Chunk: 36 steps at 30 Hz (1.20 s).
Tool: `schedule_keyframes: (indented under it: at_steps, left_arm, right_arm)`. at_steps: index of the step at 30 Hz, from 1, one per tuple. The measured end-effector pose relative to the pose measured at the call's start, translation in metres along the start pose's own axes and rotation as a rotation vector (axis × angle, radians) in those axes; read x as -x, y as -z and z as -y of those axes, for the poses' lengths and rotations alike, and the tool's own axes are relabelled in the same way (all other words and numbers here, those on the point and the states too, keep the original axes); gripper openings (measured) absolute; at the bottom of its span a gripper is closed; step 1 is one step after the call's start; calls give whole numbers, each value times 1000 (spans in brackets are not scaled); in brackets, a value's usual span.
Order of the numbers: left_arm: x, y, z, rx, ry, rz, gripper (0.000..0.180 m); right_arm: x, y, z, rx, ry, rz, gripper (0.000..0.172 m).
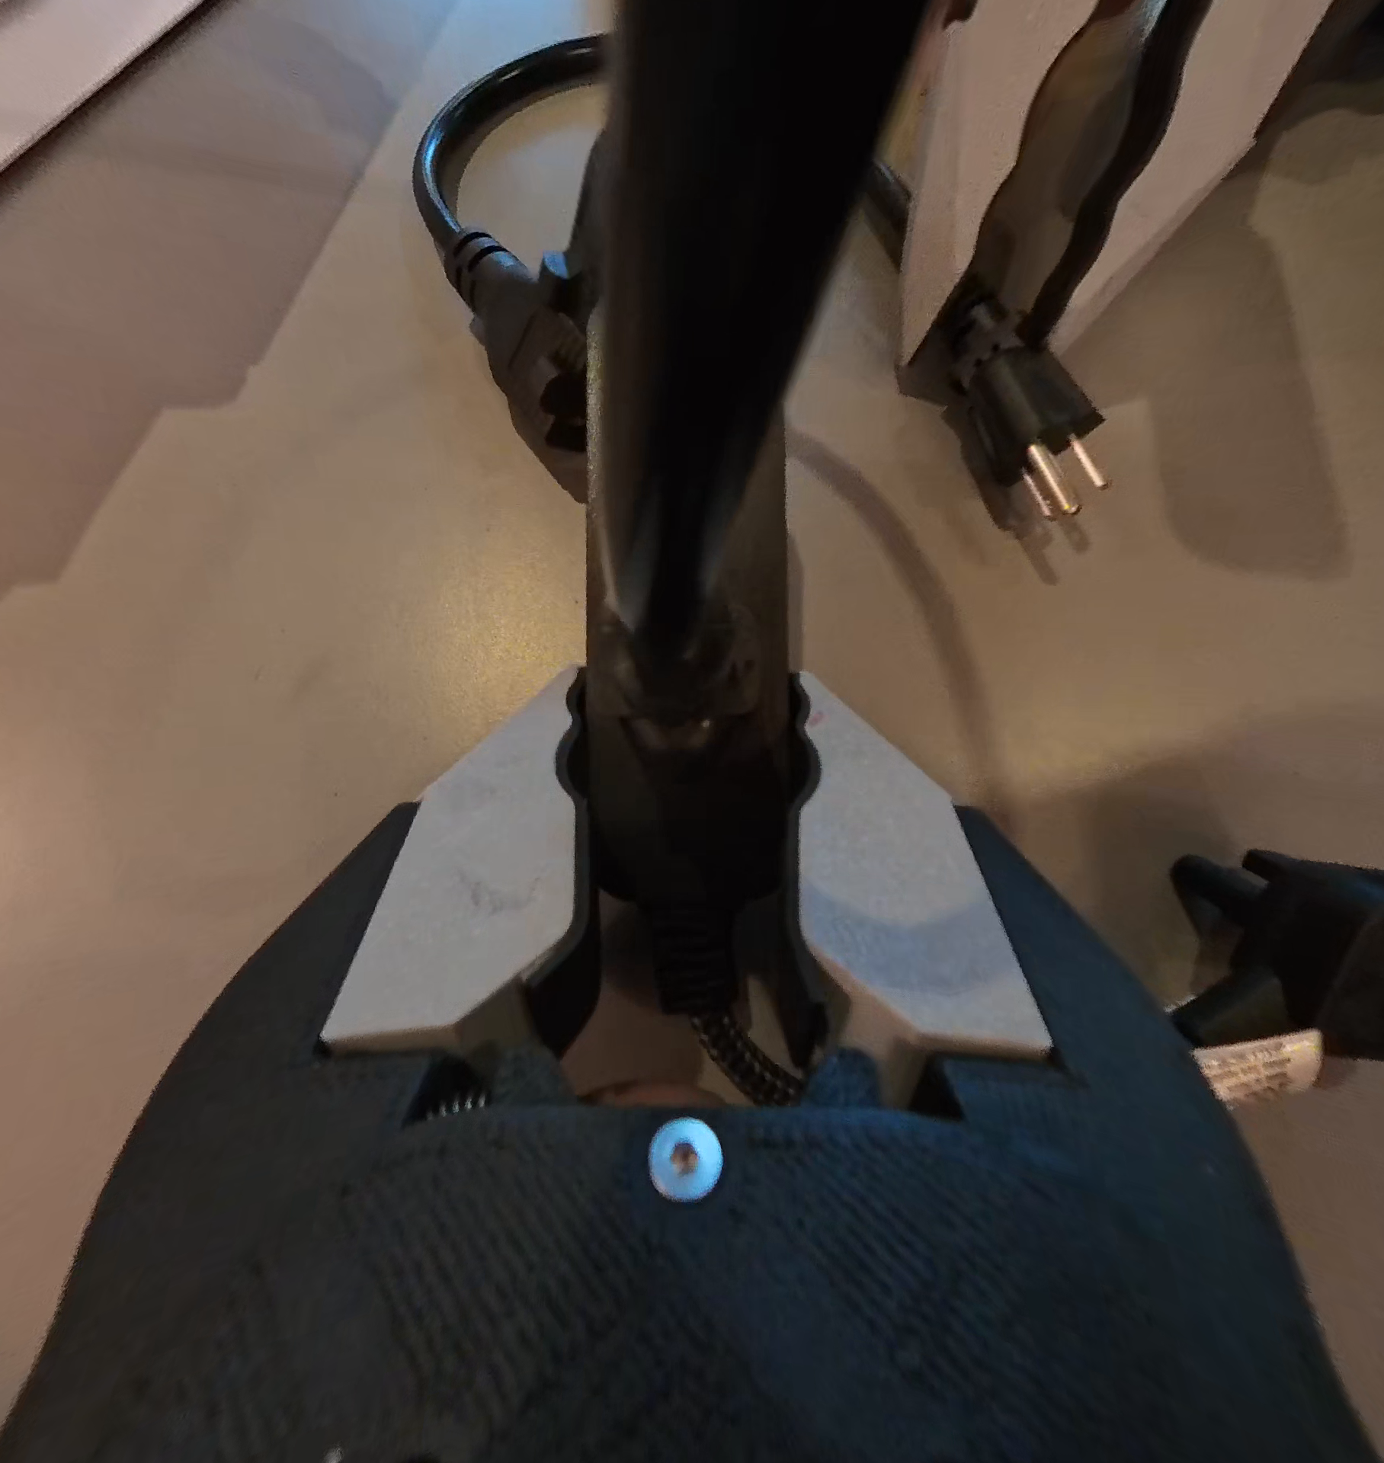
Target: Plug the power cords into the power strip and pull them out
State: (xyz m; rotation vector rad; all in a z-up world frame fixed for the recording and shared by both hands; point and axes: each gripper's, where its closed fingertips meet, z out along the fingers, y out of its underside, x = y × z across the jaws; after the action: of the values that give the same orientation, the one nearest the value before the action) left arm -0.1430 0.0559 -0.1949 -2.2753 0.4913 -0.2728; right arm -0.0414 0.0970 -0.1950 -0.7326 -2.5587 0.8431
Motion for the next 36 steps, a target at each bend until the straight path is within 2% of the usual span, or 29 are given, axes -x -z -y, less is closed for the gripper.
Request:
schedule_keyframes:
  at_steps: [3,10,13,16,22,27,31,36]
  left_arm:
    - [-1,-1,0,3,-15,6,46]
    - [-11,-2,1,0,-24,-42,46]
    - [-20,-2,1,0,-41,-84,47]
    - [-29,-4,3,0,-68,-121,47]
    - [-44,-6,6,-2,-85,-196,46]
    - [-53,-21,18,1,-126,-192,47]
    - [-55,-25,20,4,-162,-175,47]
    - [-55,-25,19,7,-179,-159,48]
  right_arm:
    - [1,6,10,-61,-16,4,23]
    - [-25,54,40,-400,-210,-24,23]
    - [-47,74,39,-488,-284,-101,22]
    - [-71,91,31,-528,-343,-251,21]
    - [-104,95,16,-461,-382,-470,20]
    - [-125,76,37,-338,-267,-494,15]
    - [-138,57,70,-244,-175,-416,12]
    - [-139,20,105,-237,-162,-261,12]
